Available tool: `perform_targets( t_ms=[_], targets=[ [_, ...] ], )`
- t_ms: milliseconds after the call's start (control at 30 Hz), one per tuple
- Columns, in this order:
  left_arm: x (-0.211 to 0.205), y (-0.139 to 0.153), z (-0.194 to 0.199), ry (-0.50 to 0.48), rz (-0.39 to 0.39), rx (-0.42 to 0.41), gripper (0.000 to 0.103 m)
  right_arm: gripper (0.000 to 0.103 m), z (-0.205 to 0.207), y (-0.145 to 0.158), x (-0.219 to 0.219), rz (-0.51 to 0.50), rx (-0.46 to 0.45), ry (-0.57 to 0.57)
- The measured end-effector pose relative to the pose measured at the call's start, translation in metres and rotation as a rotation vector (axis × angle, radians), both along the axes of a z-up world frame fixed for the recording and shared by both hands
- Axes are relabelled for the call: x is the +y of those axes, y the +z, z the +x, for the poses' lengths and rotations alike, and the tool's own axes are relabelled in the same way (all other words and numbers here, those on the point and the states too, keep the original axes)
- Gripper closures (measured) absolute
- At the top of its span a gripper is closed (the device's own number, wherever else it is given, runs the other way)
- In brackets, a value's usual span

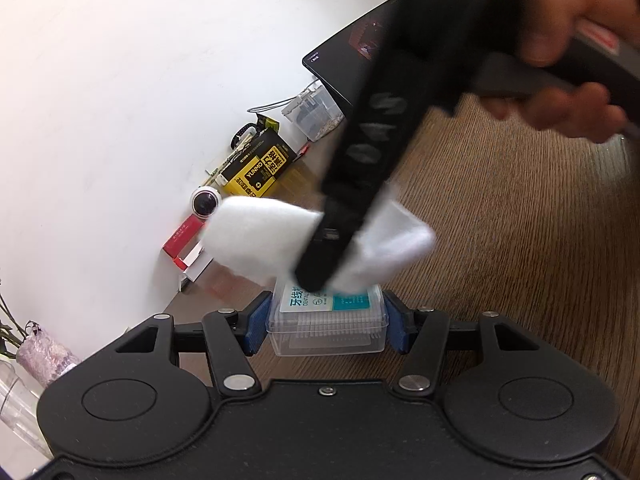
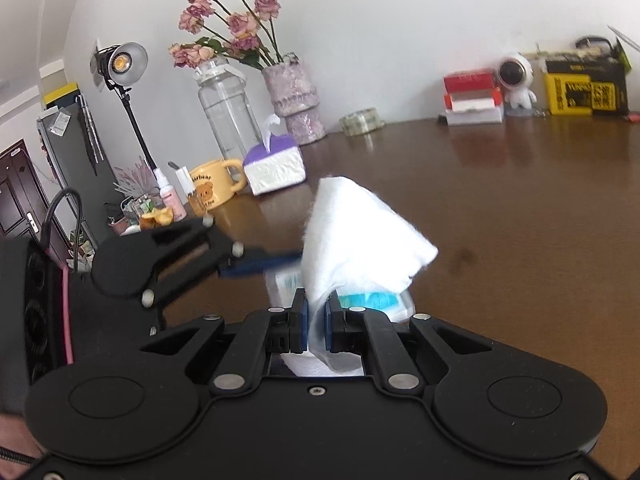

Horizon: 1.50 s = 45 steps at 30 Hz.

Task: Clean container
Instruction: 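Rub the tissue back and forth across the lid with the right gripper, then wipe the lid edge with the tissue in the right gripper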

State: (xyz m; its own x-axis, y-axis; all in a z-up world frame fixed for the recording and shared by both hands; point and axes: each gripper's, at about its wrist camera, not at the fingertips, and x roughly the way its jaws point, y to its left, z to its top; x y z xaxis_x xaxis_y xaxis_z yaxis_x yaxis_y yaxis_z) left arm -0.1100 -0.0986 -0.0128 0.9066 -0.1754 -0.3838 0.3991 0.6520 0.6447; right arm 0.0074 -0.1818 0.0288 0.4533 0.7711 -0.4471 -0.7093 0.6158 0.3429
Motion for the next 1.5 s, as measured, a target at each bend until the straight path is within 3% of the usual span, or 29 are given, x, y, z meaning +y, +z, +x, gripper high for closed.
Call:
perform_targets(
  t_ms=[233,600,1000,1500],
  targets=[
    [-0.004,-0.001,0.002,0.0,-0.001,0.002,0.047,0.095,0.013,0.003,0.003,0.01,-0.014,-0.014],
    [-0.005,0.0,0.0,0.001,0.0,0.0,0.047,0.095,-0.004,-0.017,-0.024,-0.023,0.052,-0.055],
    [-0.001,-0.002,0.012,0.002,-0.002,0.003,0.047,0.095,0.009,0.007,0.004,-0.009,-0.029,-0.016],
    [0.0,-0.002,0.003,0.001,-0.004,0.005,0.047,0.095,-0.003,-0.014,-0.015,-0.019,0.007,-0.081]
  ],
)
